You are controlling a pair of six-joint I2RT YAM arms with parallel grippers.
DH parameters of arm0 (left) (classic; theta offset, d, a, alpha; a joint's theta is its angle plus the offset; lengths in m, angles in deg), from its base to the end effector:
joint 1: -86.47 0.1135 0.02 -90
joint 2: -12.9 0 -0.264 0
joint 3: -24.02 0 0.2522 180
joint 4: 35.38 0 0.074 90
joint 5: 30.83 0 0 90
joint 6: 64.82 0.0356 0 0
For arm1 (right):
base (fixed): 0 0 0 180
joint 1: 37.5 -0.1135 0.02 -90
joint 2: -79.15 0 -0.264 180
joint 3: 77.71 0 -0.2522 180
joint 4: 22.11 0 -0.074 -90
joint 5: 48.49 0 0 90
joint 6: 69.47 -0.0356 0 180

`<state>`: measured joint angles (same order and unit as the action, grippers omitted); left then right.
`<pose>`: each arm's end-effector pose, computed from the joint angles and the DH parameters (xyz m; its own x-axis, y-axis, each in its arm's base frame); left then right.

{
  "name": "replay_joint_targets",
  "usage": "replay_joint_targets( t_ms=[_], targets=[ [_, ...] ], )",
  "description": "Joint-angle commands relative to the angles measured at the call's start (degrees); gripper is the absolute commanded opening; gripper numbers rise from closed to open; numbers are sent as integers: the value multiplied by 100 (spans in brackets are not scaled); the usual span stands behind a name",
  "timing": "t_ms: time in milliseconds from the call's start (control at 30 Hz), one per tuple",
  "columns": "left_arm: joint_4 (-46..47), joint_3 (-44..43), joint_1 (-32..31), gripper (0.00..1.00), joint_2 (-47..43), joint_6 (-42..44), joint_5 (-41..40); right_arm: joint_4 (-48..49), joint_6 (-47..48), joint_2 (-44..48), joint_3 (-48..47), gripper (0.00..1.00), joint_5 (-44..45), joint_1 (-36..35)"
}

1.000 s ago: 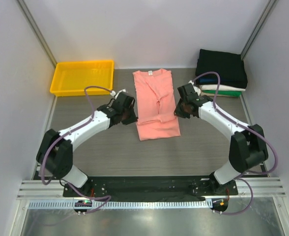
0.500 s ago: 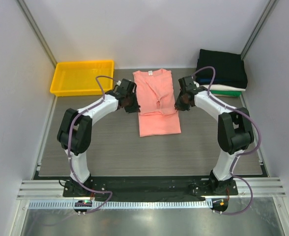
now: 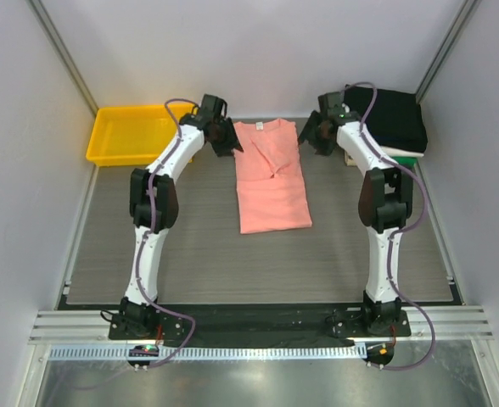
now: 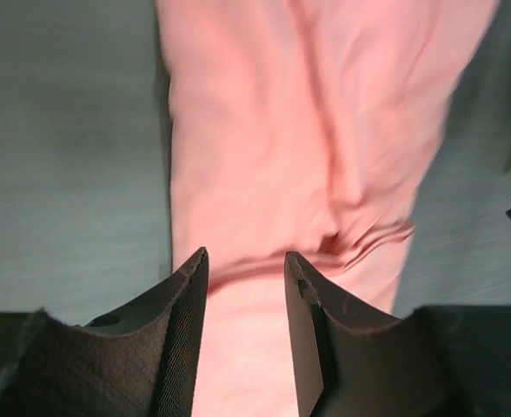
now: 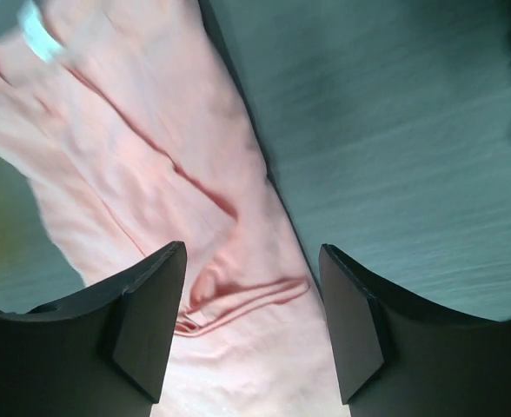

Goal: Fold and stack the t-shirts

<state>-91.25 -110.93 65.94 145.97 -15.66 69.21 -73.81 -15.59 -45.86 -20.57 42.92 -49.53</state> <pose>0.4815 -0.1869 0.2264 -0.8617 -0.3649 -0.3526 -0.1615 0.8560 -0.4912 0.4776 0.1009 0.2318 -0.7524 0.4422 -0.4882 0.3087 0.8915 0.3317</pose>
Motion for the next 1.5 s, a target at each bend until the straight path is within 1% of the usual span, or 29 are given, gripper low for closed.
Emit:
replay_joint_targets(
  t_ms=[0, 33, 67, 100, 133, 167, 200, 233, 267, 300, 333, 367, 400, 433, 467, 600, 733, 767, 867, 1033, 1233, 1300, 1400, 1433, 1467],
  targets=[
    [-1621, -1564, 322, 42, 316, 172, 419, -873, 298, 169, -1105, 69, -53, 166],
    [-1616, -1531, 279, 43, 168, 286, 341, -856, 351, 562, -913, 69, -44, 166],
    [-1460, -843, 235, 43, -365, 313, 323, -656, 377, 809, -154, 70, -53, 166],
    [-867, -193, 191, 45, -762, 305, 305, -463, 395, 1142, 340, 70, -62, 166],
    [-521, 388, 112, 46, -1105, 209, 331, -243, 386, 1737, 867, 70, -62, 166],
    [-205, 1508, 94, 47, -1404, 147, 375, 203, 360, 2056, 1873, 71, -419, 166],
    [225, 1945, 59, 48, -1990, 77, 402, 407, 360, 2338, 2362, 71, -579, 166],
    [403, 2341, -11, 47, -2214, 24, 402, 610, 351, 2585, 2811, 71, -711, 166],
    [588, 3163, -55, 48, -2486, -55, 393, 977, 360, 3092, 3616, 71, -965, 157],
    [885, 3484, -152, 48, -2862, -82, 367, 1155, 386, 3297, 3989, 71, -1115, 157],
    [1010, 3836, -196, 48, -3058, -117, 315, 1444, 404, 3551, 4341, 72, -1221, 157],
    [1133, 4118, -240, 48, -3225, -196, 236, 1507, 421, 3858, 4840, 72, -1274, 149],
    [1396, 4660, -336, 49, -3496, -222, 226, 1552, 474, 4027, 5063, 75, -1301, 149],
    [1511, 4883, -372, 49, -3595, -257, 200, 1630, 500, 4142, 5239, 76, -1310, 157],
    [1721, 5303, -442, 49, -3770, -345, 191, 1675, 509, 4317, 5545, 77, -1336, 149],
    [2399, 6122, -653, 50, -4017, -617, 235, 1842, 527, 4354, 5996, 78, -1442, 149],
    [2778, 6466, -952, 56, -4123, -768, 104, 2306, 483, 4266, 6321, 78, -1651, 157],
    [2813, 6493, -1013, 61, -4132, -776, 60, 2395, 457, 4231, 6418, 78, -1714, 149],
    [2962, 6634, -1189, 68, -4158, -873, -213, 2694, 422, 4020, 6489, 78, -1925, 149],
    [3191, 6757, -1278, 70, -4027, -1049, -266, 2861, 378, 3765, 6532, 77, -2004, 149],
    [3253, 6871, -1383, 66, -3772, -1180, -292, 2984, 325, 3791, 6866, 68, -2074, 149],
    [3288, 6968, -1462, 66, -3754, -1189, -336, 2993, 403, 3774, 6928, 63, -2083, 157],
    [3393, 7091, -1515, 64, -3719, -1268, -354, 3063, 474, 3633, 6999, 54, -2040, 149],
    [3428, 7100, -1524, 64, -3684, -1295, -354, 3099, 483, 3572, 6999, 50, -2057, 149],
    [3437, 7109, -1541, 62, -3657, -1330, -363, 3125, 474, 3510, 6990, 44, -2074, 149]
  ],
)
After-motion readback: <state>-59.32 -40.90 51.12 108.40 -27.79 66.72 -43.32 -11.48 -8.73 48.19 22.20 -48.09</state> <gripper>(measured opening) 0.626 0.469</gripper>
